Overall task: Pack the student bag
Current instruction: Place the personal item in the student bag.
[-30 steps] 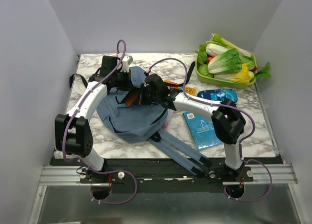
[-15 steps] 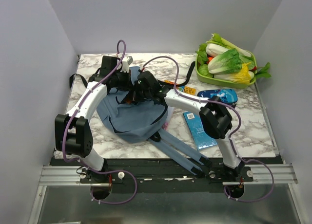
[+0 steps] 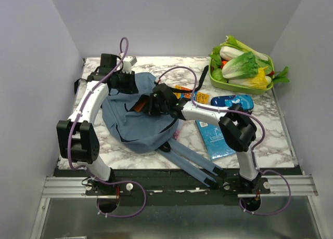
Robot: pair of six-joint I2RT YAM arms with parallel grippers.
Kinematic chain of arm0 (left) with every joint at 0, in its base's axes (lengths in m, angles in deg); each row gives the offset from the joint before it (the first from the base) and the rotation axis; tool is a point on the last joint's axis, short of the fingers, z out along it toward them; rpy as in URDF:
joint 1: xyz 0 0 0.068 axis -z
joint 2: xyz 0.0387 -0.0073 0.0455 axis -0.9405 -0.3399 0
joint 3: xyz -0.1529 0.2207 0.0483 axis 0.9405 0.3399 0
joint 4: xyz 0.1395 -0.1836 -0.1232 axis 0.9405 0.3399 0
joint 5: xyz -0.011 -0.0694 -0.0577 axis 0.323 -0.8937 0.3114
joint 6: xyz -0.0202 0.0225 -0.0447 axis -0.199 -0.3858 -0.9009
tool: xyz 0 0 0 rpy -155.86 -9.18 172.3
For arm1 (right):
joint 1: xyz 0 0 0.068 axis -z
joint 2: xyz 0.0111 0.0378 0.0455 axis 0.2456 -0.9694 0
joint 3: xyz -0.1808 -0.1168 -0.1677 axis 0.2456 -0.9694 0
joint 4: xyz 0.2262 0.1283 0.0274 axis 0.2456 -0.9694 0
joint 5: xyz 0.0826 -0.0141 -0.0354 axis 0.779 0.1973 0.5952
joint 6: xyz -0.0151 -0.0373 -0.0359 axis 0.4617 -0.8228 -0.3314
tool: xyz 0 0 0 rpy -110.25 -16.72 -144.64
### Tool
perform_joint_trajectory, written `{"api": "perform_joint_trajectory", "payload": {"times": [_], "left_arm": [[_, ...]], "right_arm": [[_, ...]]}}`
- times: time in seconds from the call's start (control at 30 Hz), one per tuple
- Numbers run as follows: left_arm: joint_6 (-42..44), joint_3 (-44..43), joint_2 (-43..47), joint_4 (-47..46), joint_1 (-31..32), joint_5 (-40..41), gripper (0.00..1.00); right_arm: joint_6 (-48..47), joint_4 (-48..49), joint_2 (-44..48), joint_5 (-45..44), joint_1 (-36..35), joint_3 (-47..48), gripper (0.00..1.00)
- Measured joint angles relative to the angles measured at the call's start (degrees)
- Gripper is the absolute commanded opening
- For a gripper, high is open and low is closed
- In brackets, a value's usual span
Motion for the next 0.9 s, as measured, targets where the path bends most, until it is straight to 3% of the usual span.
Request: {"api": "perform_joint_trajectory", "payload": {"times": [0.1,0.3,0.63,0.9], "left_arm": [[2.3,-4.2,-1.1,2.8,-3.3,-2.0,0.3],[10.7,-6.9,-1.8,10.0,-11.0,-8.0,0.3],[26.0,13.6,0.0,15.3,-14.4,-12.3,0.29],[26.4,20.5,6.3,4.9,-14.4,-13.3,0.3]], "right_arm": [[-0.7,0.9,3.6,-0.1,0.0,-4.9,0.14],[-1.7,3.4,4.4,0.0,0.2,-5.4,0.07],[-1.8,1.9,-1.9,0.2,0.2,3.5,0.01],[-2.3,-0.5,-4.7,-1.2,0.2,5.8,0.01]]}}
